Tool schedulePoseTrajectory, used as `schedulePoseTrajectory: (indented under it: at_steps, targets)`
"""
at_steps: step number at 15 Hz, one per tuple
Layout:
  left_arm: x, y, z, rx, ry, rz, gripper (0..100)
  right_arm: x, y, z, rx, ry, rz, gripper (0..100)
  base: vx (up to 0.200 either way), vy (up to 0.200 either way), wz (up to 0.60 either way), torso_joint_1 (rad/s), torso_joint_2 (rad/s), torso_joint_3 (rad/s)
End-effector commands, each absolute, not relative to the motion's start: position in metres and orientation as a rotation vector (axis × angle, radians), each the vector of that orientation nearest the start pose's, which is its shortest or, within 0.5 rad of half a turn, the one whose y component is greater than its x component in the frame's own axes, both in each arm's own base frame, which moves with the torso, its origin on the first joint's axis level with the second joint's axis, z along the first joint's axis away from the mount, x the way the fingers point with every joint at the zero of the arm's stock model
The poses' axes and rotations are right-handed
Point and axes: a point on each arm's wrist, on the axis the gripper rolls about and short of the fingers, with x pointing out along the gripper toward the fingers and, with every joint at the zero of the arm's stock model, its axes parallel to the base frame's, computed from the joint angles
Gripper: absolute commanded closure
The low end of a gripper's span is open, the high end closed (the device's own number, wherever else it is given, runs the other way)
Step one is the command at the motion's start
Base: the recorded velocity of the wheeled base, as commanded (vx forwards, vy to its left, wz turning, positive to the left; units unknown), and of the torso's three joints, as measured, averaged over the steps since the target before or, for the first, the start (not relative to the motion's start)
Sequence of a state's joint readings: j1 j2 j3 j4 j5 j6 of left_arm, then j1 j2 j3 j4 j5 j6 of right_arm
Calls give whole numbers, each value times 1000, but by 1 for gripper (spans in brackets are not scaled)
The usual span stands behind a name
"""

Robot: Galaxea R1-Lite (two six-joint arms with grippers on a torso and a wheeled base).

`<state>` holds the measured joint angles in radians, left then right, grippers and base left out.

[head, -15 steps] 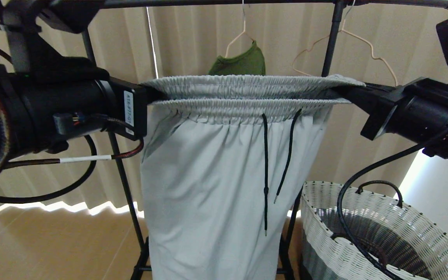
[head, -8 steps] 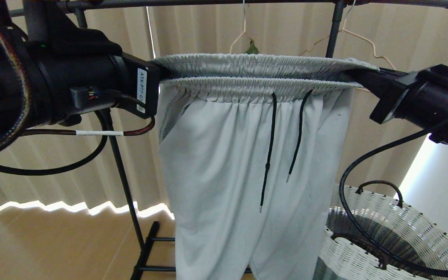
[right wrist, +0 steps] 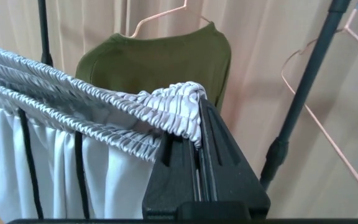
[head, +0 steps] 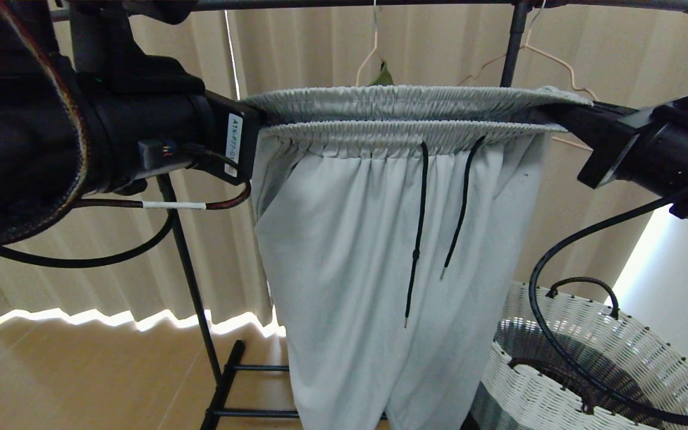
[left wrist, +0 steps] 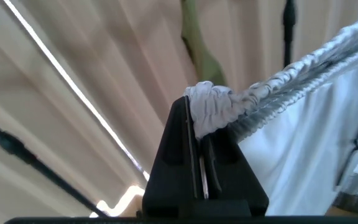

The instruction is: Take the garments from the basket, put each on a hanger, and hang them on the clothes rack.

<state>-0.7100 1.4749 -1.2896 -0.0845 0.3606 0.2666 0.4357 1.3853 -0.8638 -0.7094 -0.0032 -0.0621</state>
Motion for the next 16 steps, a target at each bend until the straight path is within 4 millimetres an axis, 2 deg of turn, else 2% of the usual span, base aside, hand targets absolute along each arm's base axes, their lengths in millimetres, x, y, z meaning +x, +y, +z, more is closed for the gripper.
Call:
schedulePoseTrajectory:
  at_steps: [1,3,5,8,13,15,16]
  targets:
    - [213,-171,326,326,60,-329,100,195,90,302,-14,-223,426,100,0,0,0,0,0,0]
    - [225,-181,329,316,54,-313,100,170,84,306,-17,-193,459,100,0,0,0,0,0,0]
    - [236,-190,334,304,38,-297,100,147,88,307,-14,-172,542,100,0,0,0,0,0,0]
    - [247,-199,336,283,25,-271,100,132,91,299,-17,-151,619,100,0,0,0,0,0,0]
    - [245,-197,333,278,35,-266,100,146,93,296,-31,-125,585,100,0,0,0,0,0,0]
    - [233,-187,332,287,45,-269,100,175,81,284,-123,-84,450,100,0,0,0,0,0,0]
    - [227,-182,330,291,49,-277,100,184,80,282,-139,-81,425,100,0,0,0,0,0,0]
